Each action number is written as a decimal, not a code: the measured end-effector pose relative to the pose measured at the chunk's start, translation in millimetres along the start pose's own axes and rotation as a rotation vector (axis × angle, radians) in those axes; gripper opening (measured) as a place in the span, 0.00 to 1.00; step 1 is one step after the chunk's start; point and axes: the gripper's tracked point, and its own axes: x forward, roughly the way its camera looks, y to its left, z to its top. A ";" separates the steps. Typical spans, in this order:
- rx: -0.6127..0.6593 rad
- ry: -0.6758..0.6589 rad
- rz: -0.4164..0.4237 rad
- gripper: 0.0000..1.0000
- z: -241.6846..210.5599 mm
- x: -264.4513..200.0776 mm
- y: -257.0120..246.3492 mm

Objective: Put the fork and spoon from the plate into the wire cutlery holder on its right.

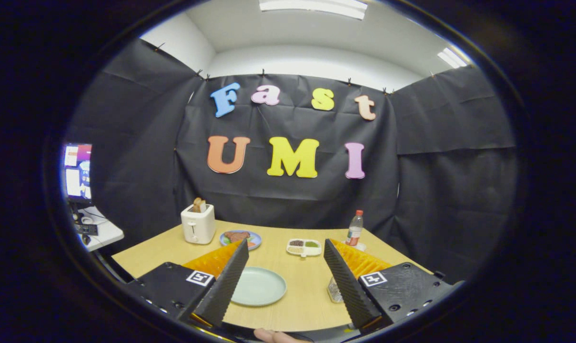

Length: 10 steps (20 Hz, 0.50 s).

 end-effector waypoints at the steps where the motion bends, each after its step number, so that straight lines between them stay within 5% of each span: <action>1: 0.001 -0.004 0.001 0.95 2.2 0.4 0.0; 10: 0.016 -0.012 -0.001 0.95 0.6 0.4 -3.5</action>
